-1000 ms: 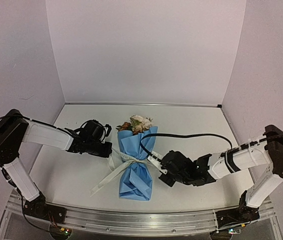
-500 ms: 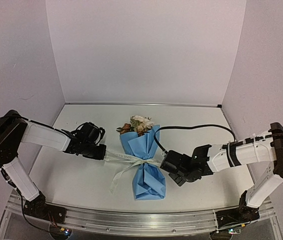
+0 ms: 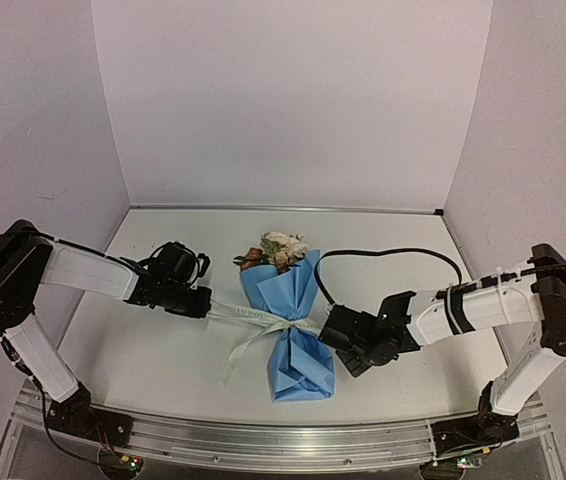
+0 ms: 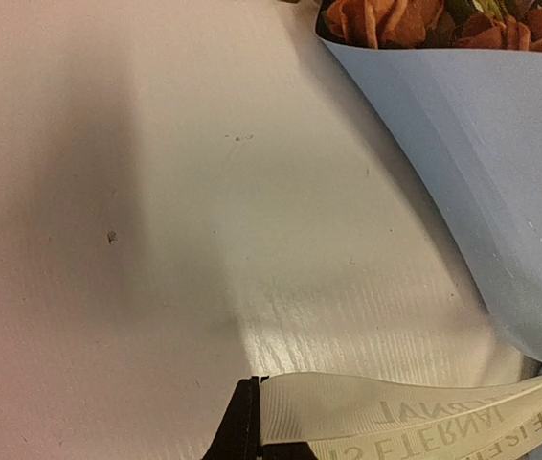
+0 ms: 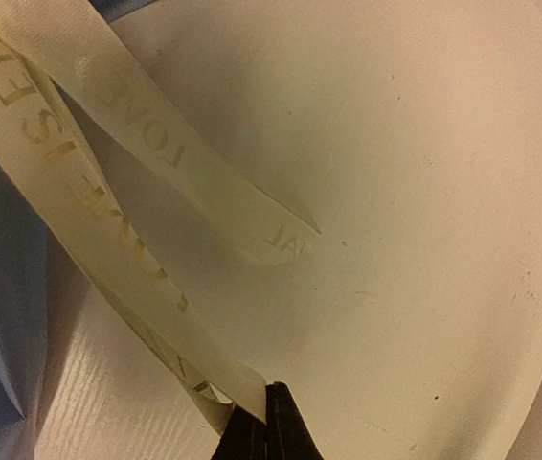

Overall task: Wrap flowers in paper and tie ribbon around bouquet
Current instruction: Tie the half-tied ribbon around the folded bouquet.

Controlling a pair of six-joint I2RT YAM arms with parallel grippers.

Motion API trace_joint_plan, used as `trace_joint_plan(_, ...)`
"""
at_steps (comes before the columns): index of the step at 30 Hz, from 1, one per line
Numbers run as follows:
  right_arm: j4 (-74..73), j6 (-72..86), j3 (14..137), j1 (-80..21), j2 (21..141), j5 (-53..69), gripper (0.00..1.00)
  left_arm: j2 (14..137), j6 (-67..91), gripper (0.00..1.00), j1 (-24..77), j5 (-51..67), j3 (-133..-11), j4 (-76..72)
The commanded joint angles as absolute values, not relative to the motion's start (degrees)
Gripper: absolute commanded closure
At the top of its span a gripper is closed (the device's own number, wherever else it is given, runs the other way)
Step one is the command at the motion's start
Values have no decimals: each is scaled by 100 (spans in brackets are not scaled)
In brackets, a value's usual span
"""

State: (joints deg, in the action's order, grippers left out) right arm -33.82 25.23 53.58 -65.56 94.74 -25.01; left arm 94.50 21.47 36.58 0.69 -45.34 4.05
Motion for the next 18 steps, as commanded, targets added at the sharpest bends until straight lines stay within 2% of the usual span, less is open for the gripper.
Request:
trace_joint_plan(1, -3453, 3061, 5348, -6635, 9587, -2047, 100, 9215, 2158, 100, 3314, 189, -4559, 445)
trace_joint_plan(18, -3420, 3978, 5100, -6795, 9592, -1939, 100, 9273, 2682, 100, 2523, 134, -4571, 884)
